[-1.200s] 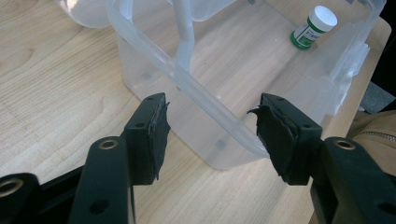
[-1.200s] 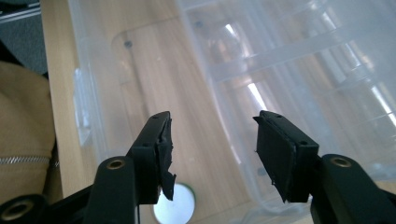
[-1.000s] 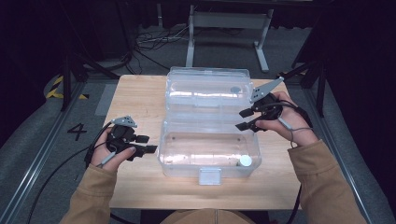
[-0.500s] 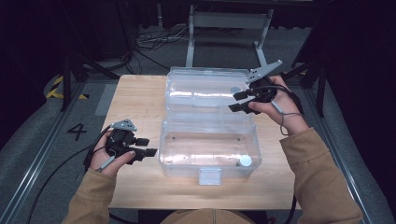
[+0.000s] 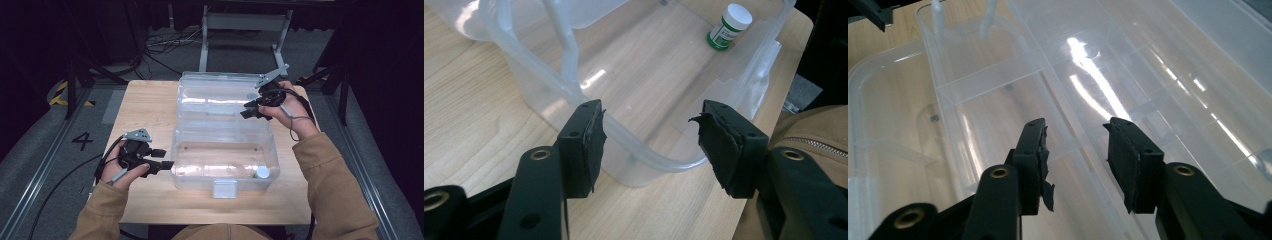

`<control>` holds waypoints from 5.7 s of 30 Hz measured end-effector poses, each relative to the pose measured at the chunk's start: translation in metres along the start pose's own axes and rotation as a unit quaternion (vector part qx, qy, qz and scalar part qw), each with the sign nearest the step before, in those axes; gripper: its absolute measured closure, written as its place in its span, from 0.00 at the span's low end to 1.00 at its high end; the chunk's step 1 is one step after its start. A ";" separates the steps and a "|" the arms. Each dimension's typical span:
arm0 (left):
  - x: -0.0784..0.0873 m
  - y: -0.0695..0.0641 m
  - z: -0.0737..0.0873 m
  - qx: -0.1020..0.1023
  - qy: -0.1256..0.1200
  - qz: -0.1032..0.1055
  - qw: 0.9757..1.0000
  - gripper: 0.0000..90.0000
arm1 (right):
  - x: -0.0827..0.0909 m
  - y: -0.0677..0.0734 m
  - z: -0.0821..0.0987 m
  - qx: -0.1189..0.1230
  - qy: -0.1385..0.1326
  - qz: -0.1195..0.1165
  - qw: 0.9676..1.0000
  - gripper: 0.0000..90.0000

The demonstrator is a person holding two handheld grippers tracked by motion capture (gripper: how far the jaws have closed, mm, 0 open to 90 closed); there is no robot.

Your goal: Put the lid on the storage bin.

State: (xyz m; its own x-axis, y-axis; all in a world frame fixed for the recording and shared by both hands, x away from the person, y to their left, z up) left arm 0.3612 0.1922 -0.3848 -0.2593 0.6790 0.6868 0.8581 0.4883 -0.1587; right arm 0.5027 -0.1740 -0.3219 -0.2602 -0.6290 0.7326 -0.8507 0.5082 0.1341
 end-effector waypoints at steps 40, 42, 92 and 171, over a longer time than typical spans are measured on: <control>-0.056 -0.043 -0.015 -0.082 0.083 0.074 0.990 0.49 | 0.001 -0.001 0.001 -0.034 0.002 0.000 0.999 0.86; -0.060 -0.044 -0.014 -0.081 0.087 0.076 0.990 0.49 | 0.001 -0.001 0.002 -0.035 0.002 -0.001 0.999 0.86; -0.078 -0.044 -0.003 -0.091 0.097 0.045 0.990 0.80 | 0.010 0.018 0.009 -0.012 -0.012 0.012 1.000 0.89; -0.078 -0.044 -0.002 -0.087 0.094 0.043 0.991 0.79 | 0.029 0.071 0.040 0.044 -0.028 0.017 0.999 0.91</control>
State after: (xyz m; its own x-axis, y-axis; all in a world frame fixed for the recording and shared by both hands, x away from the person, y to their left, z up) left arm 0.3447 0.1165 -0.4298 -0.1082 0.5924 0.7984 0.9412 0.3195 -0.1095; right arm 0.4164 -0.1798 -0.3182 -0.3119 -0.6452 0.6975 -0.8770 0.4779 0.0499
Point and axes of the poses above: each handheld gripper's, and its own axes: x roughly backward along the jaws, z roughly out of its underside, y roughly to its left, the point moved 2 cm from there along -x, roughly forward along the jaws, and after that the axes turned 8 degrees about -x, right-handed, at the moved point
